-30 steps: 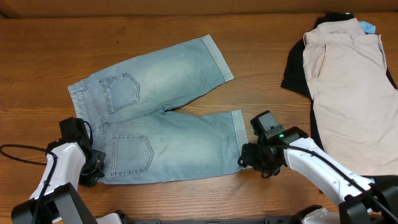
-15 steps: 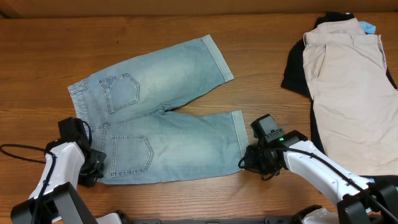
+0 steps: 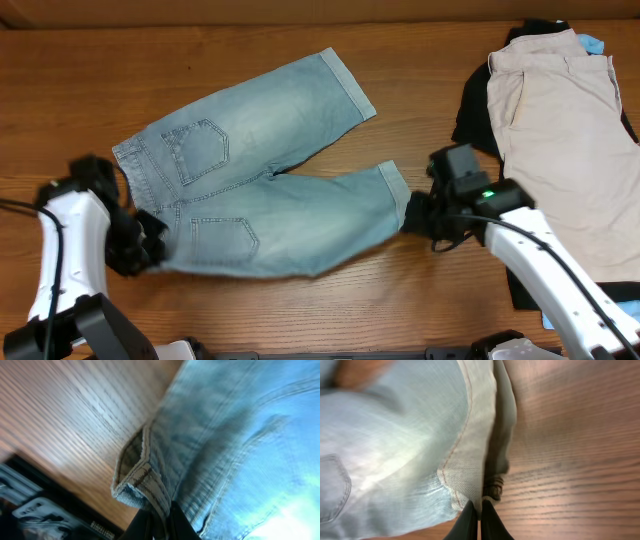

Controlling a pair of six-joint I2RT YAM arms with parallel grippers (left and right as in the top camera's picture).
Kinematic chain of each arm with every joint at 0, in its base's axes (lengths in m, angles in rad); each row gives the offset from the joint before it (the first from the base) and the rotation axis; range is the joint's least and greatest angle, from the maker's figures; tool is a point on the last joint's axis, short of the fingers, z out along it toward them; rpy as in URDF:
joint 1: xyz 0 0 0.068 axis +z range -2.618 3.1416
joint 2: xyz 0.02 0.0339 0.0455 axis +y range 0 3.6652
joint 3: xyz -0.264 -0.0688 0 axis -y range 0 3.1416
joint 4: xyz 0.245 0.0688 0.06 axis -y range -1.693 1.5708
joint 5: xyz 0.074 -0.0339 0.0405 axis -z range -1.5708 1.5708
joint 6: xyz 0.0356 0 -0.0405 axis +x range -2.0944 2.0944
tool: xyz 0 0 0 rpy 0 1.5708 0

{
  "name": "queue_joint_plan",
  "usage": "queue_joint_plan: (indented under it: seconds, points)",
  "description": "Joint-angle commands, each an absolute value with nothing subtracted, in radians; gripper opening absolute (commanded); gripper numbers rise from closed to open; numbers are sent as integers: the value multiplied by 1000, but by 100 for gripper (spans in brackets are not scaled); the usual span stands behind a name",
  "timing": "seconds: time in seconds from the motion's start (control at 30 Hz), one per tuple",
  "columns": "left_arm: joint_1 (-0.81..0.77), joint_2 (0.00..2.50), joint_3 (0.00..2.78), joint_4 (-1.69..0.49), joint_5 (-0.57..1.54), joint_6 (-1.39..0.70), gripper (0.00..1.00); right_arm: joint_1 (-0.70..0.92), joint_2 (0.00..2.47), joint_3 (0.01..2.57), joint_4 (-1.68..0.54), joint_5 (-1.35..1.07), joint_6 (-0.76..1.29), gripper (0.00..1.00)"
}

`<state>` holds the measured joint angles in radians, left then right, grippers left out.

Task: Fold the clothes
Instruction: 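Lift the leg hems with both grippers and fold them toward the waistband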

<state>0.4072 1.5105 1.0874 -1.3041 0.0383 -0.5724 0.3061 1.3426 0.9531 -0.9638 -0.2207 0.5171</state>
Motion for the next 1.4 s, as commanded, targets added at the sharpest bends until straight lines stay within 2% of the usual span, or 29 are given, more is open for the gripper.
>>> queue_joint_plan:
  seconds: [0.0,0.33,0.57,0.7,1.0,1.37]
  points:
    - [405,1509,1250,-1385,41,-472,4,284,1294,1060,-1024,-171,487,4]
    - [343,1507,1613,-1678,44,-414,4,247,1196,1303,-1247,-147,435,4]
    - [225,1390,1660,-1690,80,-402,4,245,1076,1377,-1349,-147,418,4]
    - [209,1292,1649,-1690,69,-408,4,245,1052,1377,-1357,-119,418,4]
    - [209,1218,1571,-1679,-72,-522,4,245,1240,1376,-1114,-53,384,4]
    - [209,1256,1287,-1409,-194,-692,4,247,1643,1376,-720,-92,350,4]
